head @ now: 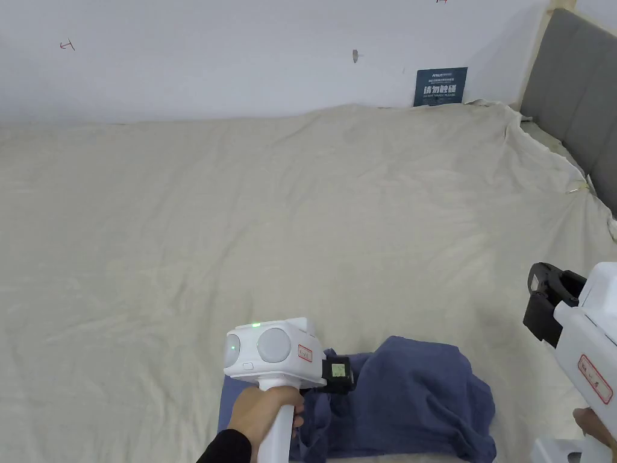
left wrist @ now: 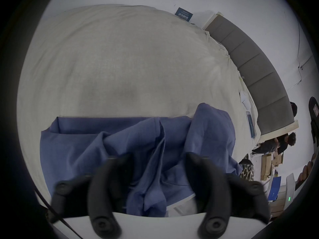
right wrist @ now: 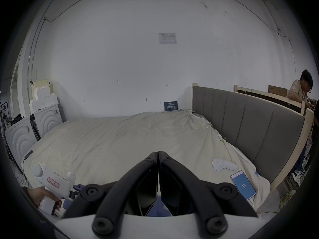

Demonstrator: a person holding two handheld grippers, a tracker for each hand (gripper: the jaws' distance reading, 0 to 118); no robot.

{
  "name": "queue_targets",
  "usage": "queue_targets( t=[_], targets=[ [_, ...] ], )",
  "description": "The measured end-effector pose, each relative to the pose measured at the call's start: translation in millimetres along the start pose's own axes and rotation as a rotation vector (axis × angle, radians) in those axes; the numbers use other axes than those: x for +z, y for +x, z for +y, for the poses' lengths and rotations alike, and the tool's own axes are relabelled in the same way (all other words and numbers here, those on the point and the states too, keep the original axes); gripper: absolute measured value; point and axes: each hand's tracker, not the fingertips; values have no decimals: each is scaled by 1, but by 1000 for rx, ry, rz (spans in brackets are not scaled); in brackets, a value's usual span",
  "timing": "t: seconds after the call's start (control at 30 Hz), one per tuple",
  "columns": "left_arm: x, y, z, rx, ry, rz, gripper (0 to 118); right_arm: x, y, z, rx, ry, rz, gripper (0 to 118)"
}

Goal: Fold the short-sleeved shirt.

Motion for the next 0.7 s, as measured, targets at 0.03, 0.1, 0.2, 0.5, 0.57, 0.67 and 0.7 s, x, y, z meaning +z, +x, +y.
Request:
queue_targets(
  t=[0.03,0.1,0.2,0.5,0.57,0.67,0.7],
  targets=[
    [8,4,0,3,14,-6,82,1,0,1,-2,1,0,0],
    [22,5,1,11,49,-26,93,1,2,2,-4,4,-2,0],
    [60,4,2,-1,144,-58,93,2,2,6,1,11,-2,0],
    [139,-36,-25,-94,484,165,64,2,2,10,7,28,12,0],
    [139,-47,-33,-132,520,202,17,2,1,10,5,29,14,0],
    [130,-59,-47,-164,533,227,0,1,3,8,1,27,17,0],
    [124,-62,-49,-171,527,226,0,1,4,8,0,28,16,0]
  ],
)
